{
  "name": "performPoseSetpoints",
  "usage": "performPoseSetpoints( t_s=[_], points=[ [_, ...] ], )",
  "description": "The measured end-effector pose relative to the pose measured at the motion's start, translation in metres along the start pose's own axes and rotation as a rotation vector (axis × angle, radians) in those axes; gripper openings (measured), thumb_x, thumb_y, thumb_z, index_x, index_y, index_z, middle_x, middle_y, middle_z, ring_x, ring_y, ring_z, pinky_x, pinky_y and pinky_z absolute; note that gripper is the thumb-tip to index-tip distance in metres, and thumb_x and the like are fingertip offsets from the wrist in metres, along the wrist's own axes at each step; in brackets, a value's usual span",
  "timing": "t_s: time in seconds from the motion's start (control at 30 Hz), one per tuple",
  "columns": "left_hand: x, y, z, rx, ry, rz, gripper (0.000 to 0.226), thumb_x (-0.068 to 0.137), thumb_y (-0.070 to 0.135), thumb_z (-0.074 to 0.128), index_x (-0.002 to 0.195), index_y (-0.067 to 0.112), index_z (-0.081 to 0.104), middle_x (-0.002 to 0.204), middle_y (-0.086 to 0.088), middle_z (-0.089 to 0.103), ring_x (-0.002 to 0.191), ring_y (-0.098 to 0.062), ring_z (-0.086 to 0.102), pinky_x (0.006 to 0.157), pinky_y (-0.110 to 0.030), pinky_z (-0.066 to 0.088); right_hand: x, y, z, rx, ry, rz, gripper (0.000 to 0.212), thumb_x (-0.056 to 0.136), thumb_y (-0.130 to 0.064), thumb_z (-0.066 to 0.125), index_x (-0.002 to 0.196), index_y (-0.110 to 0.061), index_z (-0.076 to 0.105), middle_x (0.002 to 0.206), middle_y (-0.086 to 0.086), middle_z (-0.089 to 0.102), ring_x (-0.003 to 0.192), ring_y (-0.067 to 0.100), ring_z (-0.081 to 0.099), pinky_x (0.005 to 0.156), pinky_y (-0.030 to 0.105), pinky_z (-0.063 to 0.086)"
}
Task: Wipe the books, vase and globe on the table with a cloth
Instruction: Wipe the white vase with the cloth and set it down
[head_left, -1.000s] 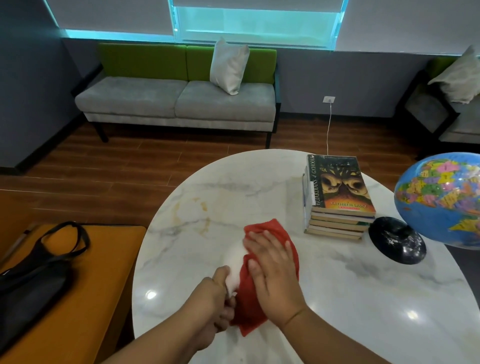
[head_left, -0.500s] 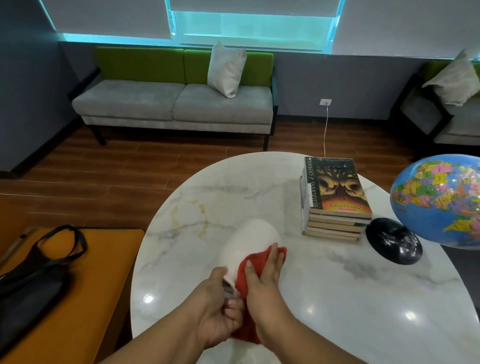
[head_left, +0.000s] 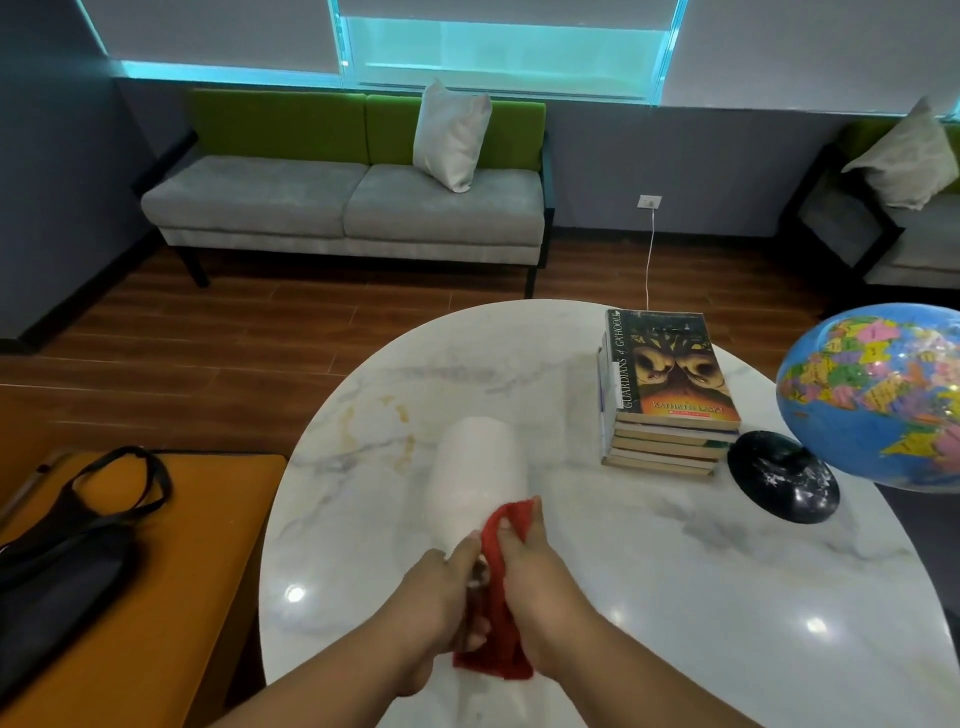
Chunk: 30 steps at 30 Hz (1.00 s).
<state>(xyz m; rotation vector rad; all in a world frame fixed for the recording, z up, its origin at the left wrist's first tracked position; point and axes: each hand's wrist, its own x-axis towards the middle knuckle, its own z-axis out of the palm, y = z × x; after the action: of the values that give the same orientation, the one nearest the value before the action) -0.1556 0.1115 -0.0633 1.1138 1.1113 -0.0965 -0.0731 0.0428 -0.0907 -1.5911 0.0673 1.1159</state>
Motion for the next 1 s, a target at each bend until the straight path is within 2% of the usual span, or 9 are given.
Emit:
performPoseSetpoints(
  t_s=[0.07, 0.17, 0.23, 0.33, 0.43, 0.6, 0.8, 0.9, 1.0],
  points=[
    [0.001, 0.003, 0.000, 0.024, -0.013, 0.004, 0.056, 0.091, 0.056, 0.048, 0.100, 0.002, 0.062, 0.068, -0.010, 0.057, 0.050, -0.020, 0.048, 0.055, -0.027, 0.049, -0.013, -0.002, 0.007, 0.074, -0.058, 0.095, 0.035, 0.097, -0.047, 0.044, 0.131, -0.041, 0.038, 0.094, 0.015, 0.068, 0.058, 0.028, 0.060, 0.055, 0.035, 0.050],
    [-0.007, 0.004, -0.003, 0.026, -0.081, -0.010, 0.048, 0.092, 0.050, 0.046, 0.065, 0.011, 0.055, 0.054, -0.003, 0.047, 0.045, -0.016, 0.040, 0.049, -0.025, 0.039, -0.022, -0.012, -0.002, 0.149, -0.167, 0.200, 0.029, 0.093, -0.039, 0.057, 0.117, -0.025, 0.048, 0.071, 0.018, 0.064, 0.047, 0.026, 0.050, 0.054, 0.037, 0.047],
    [-0.013, 0.004, -0.005, -0.044, -0.154, -0.023, 0.047, 0.094, 0.047, 0.045, 0.061, 0.015, 0.051, 0.055, -0.002, 0.042, 0.046, -0.015, 0.037, 0.048, -0.023, 0.035, -0.026, -0.019, -0.008, 0.171, -0.234, 0.244, 0.040, 0.087, -0.039, 0.068, 0.118, -0.026, 0.046, 0.071, 0.019, 0.064, 0.048, 0.027, 0.051, 0.054, 0.036, 0.048],
    [-0.018, 0.009, -0.011, -0.284, -0.277, -0.151, 0.042, 0.097, 0.046, 0.043, 0.087, 0.008, 0.056, 0.063, -0.006, 0.044, 0.046, -0.014, 0.040, 0.041, -0.020, 0.037, -0.023, -0.023, -0.008, 0.272, -0.216, 0.263, 0.058, 0.070, -0.040, 0.083, 0.119, -0.033, 0.051, 0.083, 0.020, 0.068, 0.047, 0.025, 0.052, 0.050, 0.034, 0.048],
    [-0.019, 0.018, -0.020, -0.528, -0.386, -0.284, 0.048, 0.091, 0.047, 0.048, 0.080, 0.001, 0.058, 0.065, -0.009, 0.045, 0.043, -0.013, 0.042, 0.034, -0.018, 0.038, -0.023, -0.026, -0.005, 0.347, -0.174, 0.234, 0.065, 0.064, -0.035, 0.085, 0.122, -0.031, 0.055, 0.085, 0.018, 0.071, 0.046, 0.025, 0.055, 0.047, 0.033, 0.052],
    [-0.015, 0.029, -0.033, -0.805, -0.448, -0.368, 0.044, 0.081, 0.041, 0.054, 0.079, -0.003, 0.059, 0.063, -0.007, 0.042, 0.037, -0.013, 0.042, 0.029, -0.015, 0.037, -0.021, -0.014, -0.007, 0.313, -0.114, 0.182, 0.072, 0.083, -0.016, 0.074, 0.144, -0.018, 0.035, 0.107, 0.020, 0.068, 0.077, 0.033, 0.071, 0.059, 0.045, 0.057],
    [-0.017, 0.026, -0.054, -0.977, -0.481, -0.421, 0.044, 0.080, 0.041, 0.052, 0.078, -0.003, 0.058, 0.057, -0.003, 0.044, 0.033, -0.010, 0.043, 0.030, -0.012, 0.034, -0.002, -0.010, -0.030, 0.080, 0.433, -0.244, 0.019, 0.092, -0.010, 0.060, 0.108, -0.019, 0.061, 0.102, 0.004, 0.067, 0.089, 0.018, 0.064, 0.084, 0.033, 0.053],
    [-0.015, 0.023, -0.057, -1.003, -0.504, -0.447, 0.046, 0.081, 0.043, 0.052, 0.078, -0.002, 0.058, 0.055, -0.001, 0.043, 0.032, -0.009, 0.043, 0.028, -0.014, 0.035, -0.022, -0.019, -0.012, -0.004, 0.271, -0.526, 0.032, 0.096, -0.009, 0.053, 0.116, -0.033, 0.058, 0.113, -0.014, 0.063, 0.107, 0.004, 0.057, 0.089, 0.016, 0.043],
    [-0.013, 0.024, -0.053, -0.971, -0.491, -0.457, 0.042, 0.081, 0.043, 0.052, 0.075, 0.001, 0.054, 0.054, -0.001, 0.042, 0.031, -0.009, 0.041, 0.027, -0.014, 0.035, -0.031, -0.012, 0.016, -0.351, -0.045, -0.677, 0.045, 0.100, -0.024, 0.045, 0.126, -0.061, 0.042, 0.143, -0.034, 0.033, 0.137, -0.012, 0.020, 0.109, 0.005, 0.006]
  ],
)
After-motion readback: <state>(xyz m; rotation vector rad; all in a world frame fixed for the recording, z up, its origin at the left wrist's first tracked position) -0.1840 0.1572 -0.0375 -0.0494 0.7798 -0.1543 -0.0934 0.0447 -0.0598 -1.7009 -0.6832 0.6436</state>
